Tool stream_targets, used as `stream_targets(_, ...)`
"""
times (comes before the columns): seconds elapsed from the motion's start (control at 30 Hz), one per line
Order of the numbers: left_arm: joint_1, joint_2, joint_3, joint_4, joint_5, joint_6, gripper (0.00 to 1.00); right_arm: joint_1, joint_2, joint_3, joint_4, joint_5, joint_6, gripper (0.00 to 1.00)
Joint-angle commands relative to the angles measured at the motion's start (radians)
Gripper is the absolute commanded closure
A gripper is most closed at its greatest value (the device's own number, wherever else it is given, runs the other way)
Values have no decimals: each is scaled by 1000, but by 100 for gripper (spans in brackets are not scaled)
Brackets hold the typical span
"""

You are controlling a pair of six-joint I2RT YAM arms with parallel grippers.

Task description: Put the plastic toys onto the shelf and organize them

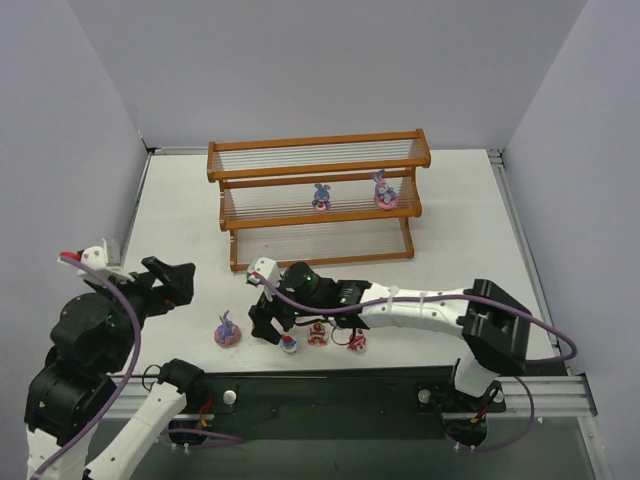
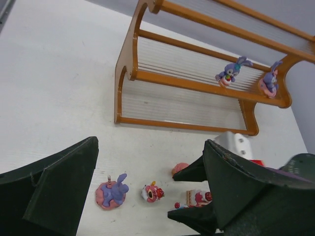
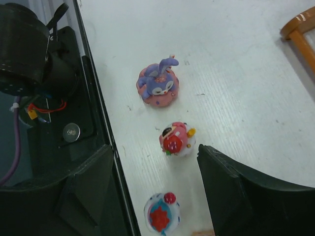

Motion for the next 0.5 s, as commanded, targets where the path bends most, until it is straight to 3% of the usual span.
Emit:
stream_targets(0.0, -1, -27, 91, -126, -101, -21, 3, 19, 106, 151, 77, -103, -34, 31)
stream_targets(0.47, -1, -24, 84, -229, -44, -41, 3, 39, 353, 349, 72, -99, -82, 36)
